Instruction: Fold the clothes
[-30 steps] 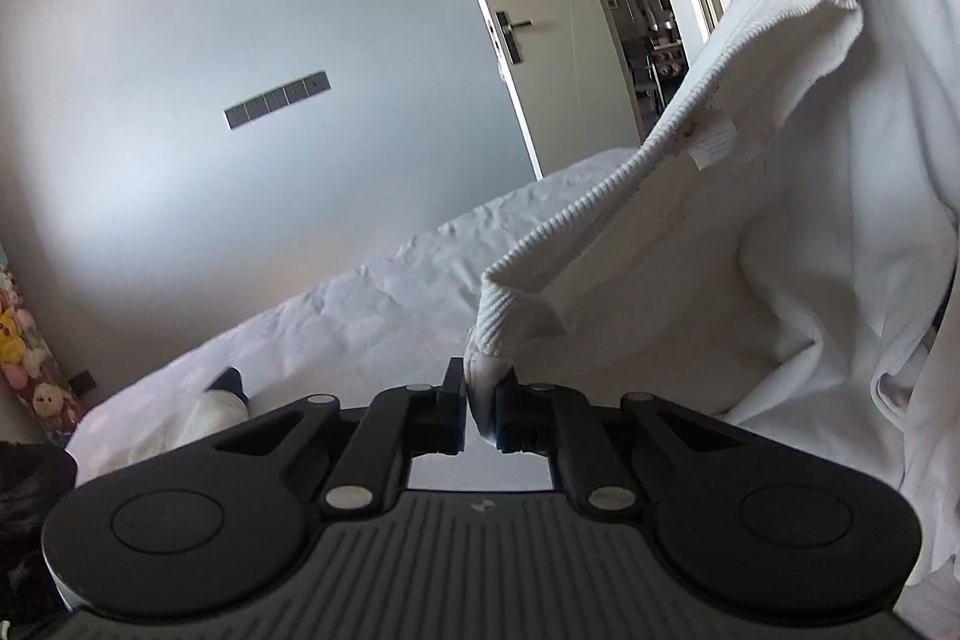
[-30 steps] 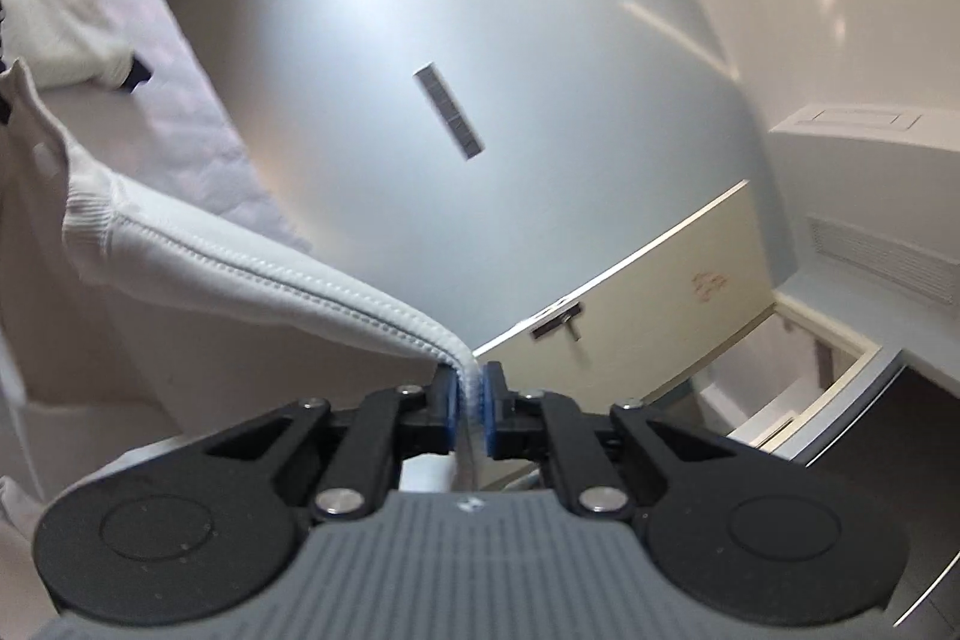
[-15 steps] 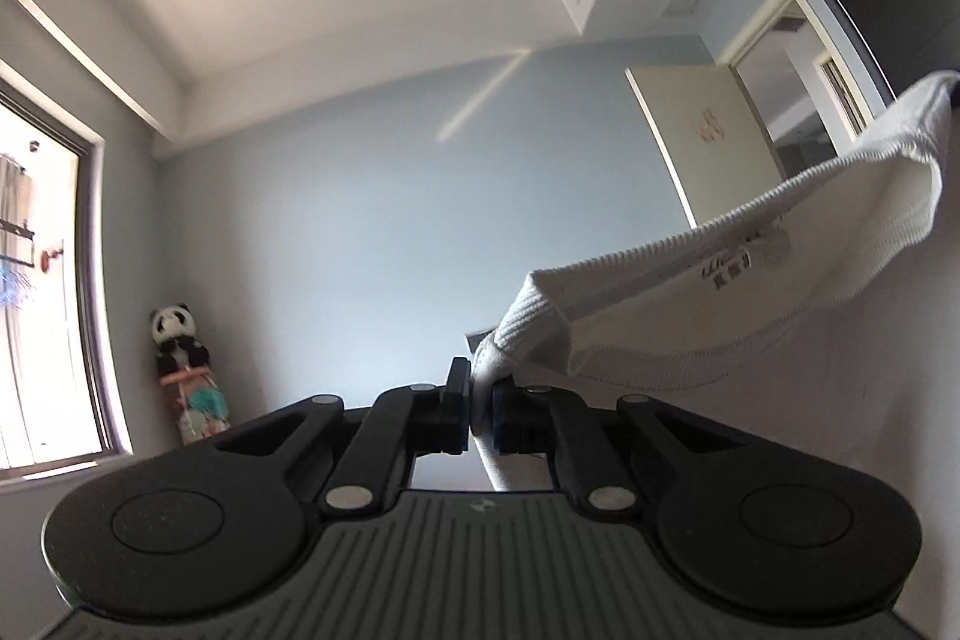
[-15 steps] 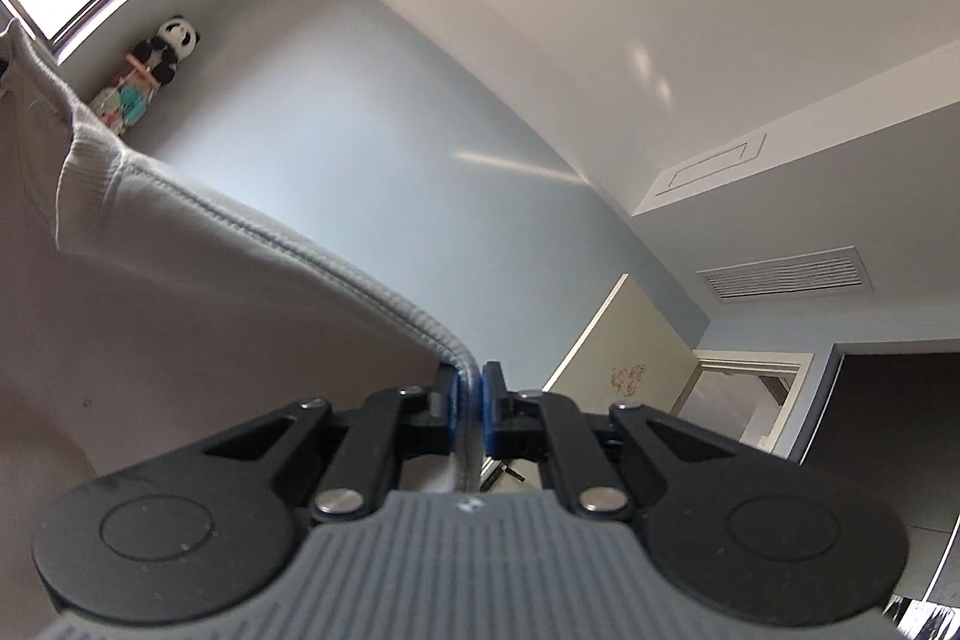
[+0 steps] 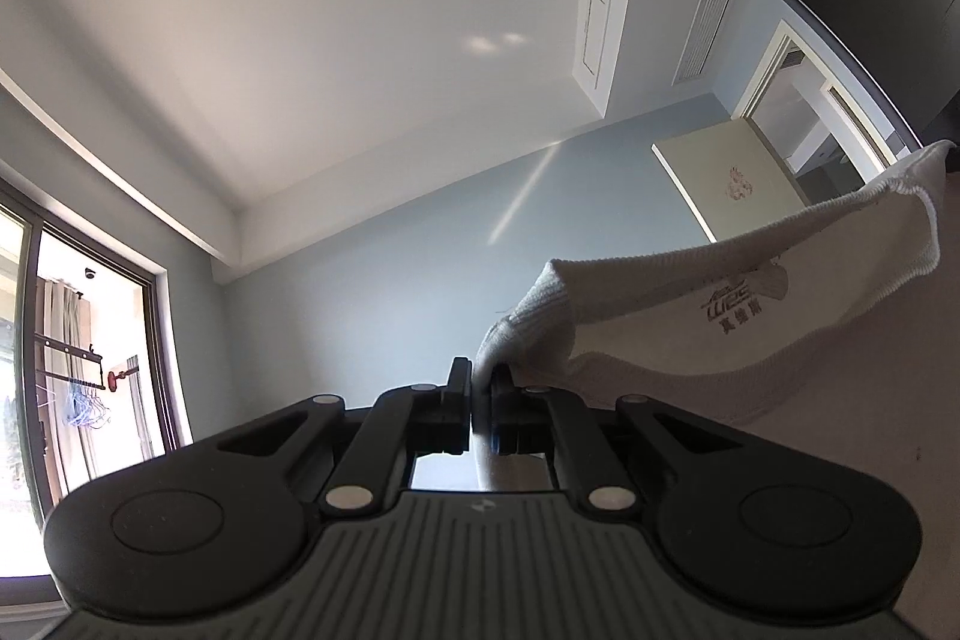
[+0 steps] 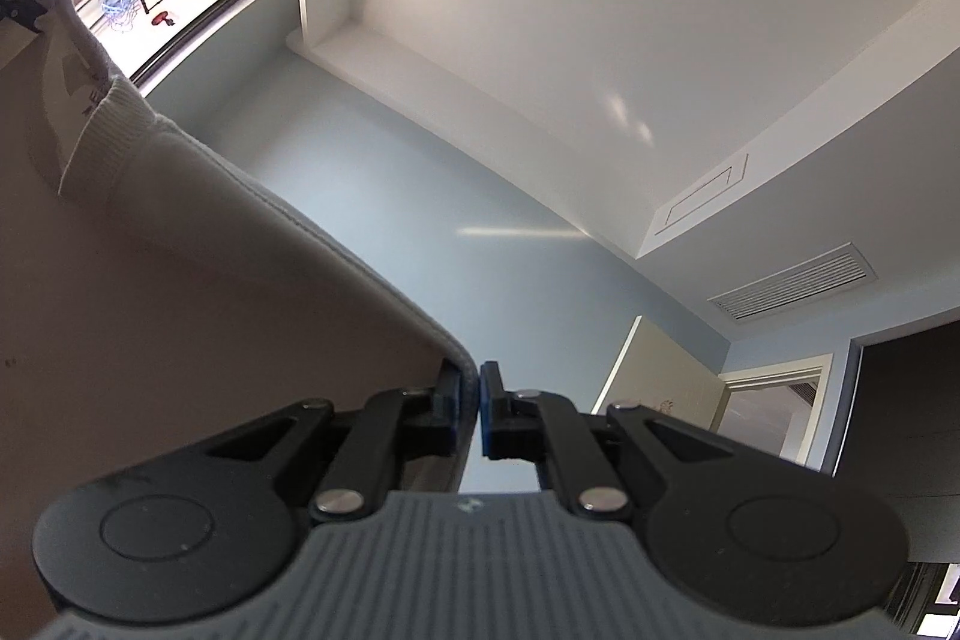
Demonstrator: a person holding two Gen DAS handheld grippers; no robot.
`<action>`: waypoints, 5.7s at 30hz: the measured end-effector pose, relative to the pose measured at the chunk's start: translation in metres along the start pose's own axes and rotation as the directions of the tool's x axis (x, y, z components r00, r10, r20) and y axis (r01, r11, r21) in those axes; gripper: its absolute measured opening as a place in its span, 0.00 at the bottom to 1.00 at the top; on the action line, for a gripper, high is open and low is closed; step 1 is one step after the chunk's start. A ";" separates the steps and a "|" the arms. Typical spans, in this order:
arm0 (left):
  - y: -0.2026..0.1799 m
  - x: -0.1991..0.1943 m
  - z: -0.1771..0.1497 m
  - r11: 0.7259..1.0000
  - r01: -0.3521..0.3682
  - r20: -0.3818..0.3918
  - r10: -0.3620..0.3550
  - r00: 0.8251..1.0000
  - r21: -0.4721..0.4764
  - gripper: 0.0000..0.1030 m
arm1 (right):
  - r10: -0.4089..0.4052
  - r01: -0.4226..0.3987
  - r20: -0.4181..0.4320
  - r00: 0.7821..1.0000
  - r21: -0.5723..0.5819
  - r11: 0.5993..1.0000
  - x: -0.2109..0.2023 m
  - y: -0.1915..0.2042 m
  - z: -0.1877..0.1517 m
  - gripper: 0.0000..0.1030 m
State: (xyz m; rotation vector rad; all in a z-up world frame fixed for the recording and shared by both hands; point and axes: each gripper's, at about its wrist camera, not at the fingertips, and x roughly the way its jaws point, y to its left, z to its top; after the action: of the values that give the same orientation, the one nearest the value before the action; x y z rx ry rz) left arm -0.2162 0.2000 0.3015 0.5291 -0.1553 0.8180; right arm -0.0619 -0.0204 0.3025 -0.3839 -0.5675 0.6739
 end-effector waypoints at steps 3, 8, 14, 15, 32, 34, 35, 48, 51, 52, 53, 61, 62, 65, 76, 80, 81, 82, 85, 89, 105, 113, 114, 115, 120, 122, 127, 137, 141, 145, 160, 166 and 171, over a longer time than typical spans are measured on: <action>0.004 -0.014 -0.002 1.000 0.014 -0.011 -0.014 1.000 -0.005 0.07 | 0.016 -0.016 0.005 1.000 -0.005 1.000 -0.009 0.007 0.001 0.07; -0.001 -0.017 -0.019 0.999 0.033 -0.048 -0.032 0.998 0.033 0.07 | 0.026 -0.027 -0.029 0.999 -0.006 1.000 -0.006 0.018 -0.008 0.07; -0.008 0.009 -0.051 0.997 0.073 -0.125 -0.070 0.990 0.016 0.07 | 0.048 -0.050 -0.110 0.993 -0.020 0.999 0.021 0.038 -0.041 0.07; -0.011 0.016 -0.059 0.997 0.081 -0.143 -0.077 0.987 0.018 0.07 | 0.051 -0.055 -0.126 0.991 -0.022 0.998 0.027 0.042 -0.047 0.07; -0.109 0.215 -0.273 0.977 0.209 -0.535 -0.155 0.831 0.041 0.07 | 0.194 -0.210 -0.498 0.845 0.025 0.977 0.208 0.182 -0.258 0.07; -0.124 0.241 -0.306 0.974 0.222 -0.576 -0.151 0.804 0.055 0.07 | 0.208 -0.225 -0.541 0.815 0.035 0.974 0.233 0.204 -0.288 0.07; -0.131 0.251 -0.325 0.972 0.227 -0.596 -0.149 0.789 0.058 0.07 | 0.212 -0.232 -0.560 0.801 0.036 0.972 0.243 0.215 -0.302 0.07; -0.210 0.312 -0.532 0.921 0.376 -0.766 -0.167 0.621 0.104 0.08 | 0.268 -0.353 -0.754 0.599 0.052 0.934 0.355 0.348 -0.494 0.07; -0.220 0.317 -0.550 0.909 0.402 -0.777 -0.174 0.604 0.110 0.12 | 0.280 -0.376 -0.778 0.563 0.061 0.925 0.362 0.368 -0.519 0.07; -0.222 0.317 -0.554 0.905 0.410 -0.778 -0.173 0.603 0.116 0.14 | 0.284 -0.382 -0.784 0.552 0.064 0.922 0.363 0.373 -0.525 0.08; -0.225 0.316 -0.558 0.900 0.417 -0.779 -0.173 0.603 0.123 0.20 | 0.289 -0.388 -0.790 0.541 0.071 0.919 0.363 0.376 -0.530 0.08; -0.212 0.303 -0.533 0.913 0.400 -0.727 -0.222 0.650 0.079 0.66 | 0.280 -0.280 -0.801 0.529 0.147 0.949 0.365 0.348 -0.521 0.50; -0.206 0.300 -0.524 0.916 0.396 -0.719 -0.233 0.655 0.064 0.66 | 0.277 -0.257 -0.798 0.536 0.159 0.953 0.362 0.341 -0.515 0.50; -0.184 0.285 -0.493 0.915 0.402 -0.709 -0.260 0.656 0.036 0.66 | 0.305 -0.214 -0.780 0.547 0.221 0.951 0.345 0.317 -0.488 0.50; -0.090 0.167 -0.426 0.883 0.463 -0.811 -0.325 0.486 -0.077 0.66 | 0.519 -0.158 -0.705 0.483 0.512 0.844 0.215 0.265 -0.399 0.57; -0.076 0.123 -0.422 0.860 0.486 -0.856 -0.363 0.368 -0.156 0.69 | 0.558 -0.118 -0.684 0.470 0.578 0.808 0.162 0.261 -0.381 0.58; -0.075 0.113 -0.422 0.854 0.486 -0.863 -0.377 0.337 -0.183 0.70 | 0.565 -0.108 -0.681 0.466 0.590 0.800 0.150 0.260 -0.377 0.58; -0.076 0.104 -0.424 0.849 0.488 -0.870 -0.384 0.311 -0.200 0.70 | 0.571 -0.098 -0.678 0.463 0.601 0.793 0.138 0.260 -0.373 0.58; -0.083 0.080 -0.428 0.835 0.497 -0.888 -0.391 0.240 -0.234 0.70 | 0.574 -0.093 -0.675 0.463 0.608 0.789 0.105 0.263 -0.363 0.59; -0.096 0.060 -0.444 0.834 0.504 -0.924 -0.348 0.161 -0.226 0.70 | 0.577 -0.090 -0.675 0.460 0.611 0.786 0.071 0.265 -0.356 0.59; 0.026 0.113 -0.433 0.967 0.068 -0.908 -0.254 0.333 -0.246 0.03 | 0.542 -0.037 -0.724 0.426 0.584 0.811 0.046 0.249 -0.366 0.62; 0.109 0.189 -0.471 0.976 -0.138 -0.938 -0.113 0.328 -0.166 0.03 | 0.549 -0.049 -0.734 0.399 0.582 0.812 0.057 0.255 -0.373 0.62; 0.113 0.196 -0.482 0.977 -0.150 -0.945 -0.098 0.312 -0.150 0.03 | 0.555 -0.047 -0.735 0.390 0.585 0.809 0.059 0.256 -0.375 0.62; 0.113 0.201 -0.496 0.979 -0.151 -0.953 -0.087 0.290 -0.136 0.03 | 0.559 -0.046 -0.737 0.380 0.588 0.807 0.061 0.256 -0.376 0.62; 0.106 0.216 -0.557 0.986 -0.154 -0.977 -0.031 0.210 -0.065 0.04 | 0.531 -0.053 -0.768 0.359 0.551 0.833 0.074 0.243 -0.381 0.62; 0.100 0.215 -0.573 0.986 -0.161 -0.979 -0.010 0.205 -0.044 0.11 | 0.502 -0.065 -0.784 0.364 0.516 0.854 0.078 0.234 -0.380 0.62; 0.091 0.205 -0.573 0.990 -0.138 -0.965 0.050 0.258 0.015 0.33 | 0.423 -0.061 -0.830 0.363 0.431 0.900 0.089 0.202 -0.384 0.62; 0.049 0.180 -0.487 0.989 -0.079 -0.894 -0.081 0.440 -0.128 0.59 | 0.349 -0.060 -0.924 0.156 0.344 0.937 0.089 0.150 -0.428 0.51; 0.009 0.171 -0.448 0.975 0.018 -0.859 -0.204 0.469 -0.222 0.62 | 0.375 -0.001 -0.918 0.133 0.378 0.926 0.073 0.138 -0.436 0.52; -0.036 0.167 -0.419 0.947 0.080 -0.826 -0.310 0.471 -0.311 0.62 | 0.403 -0.005 -0.907 0.123 0.405 0.914 0.068 0.140 -0.452 0.42; -0.128 0.143 -0.396 0.893 0.168 -0.804 -0.450 0.389 -0.418 0.62 | 0.410 -0.006 -0.826 0.388 0.443 0.897 0.105 0.077 -0.404 0.02; -0.130 0.139 -0.410 0.895 0.157 -0.826 -0.445 0.347 -0.416 0.62 | 0.219 -0.001 -0.865 0.451 0.245 0.970 0.169 0.022 -0.402 0.02; -0.127 0.139 -0.422 0.906 0.161 -0.852 -0.422 0.311 -0.391 0.62 | 0.089 0.055 -0.924 0.371 0.117 0.992 0.217 -0.013 -0.466 0.02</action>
State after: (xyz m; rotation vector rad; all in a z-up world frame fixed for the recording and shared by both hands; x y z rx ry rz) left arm -0.0578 0.4327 -0.0648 -0.2217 0.9109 0.6052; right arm 0.3643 0.0469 0.0233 -0.5808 0.6111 0.3950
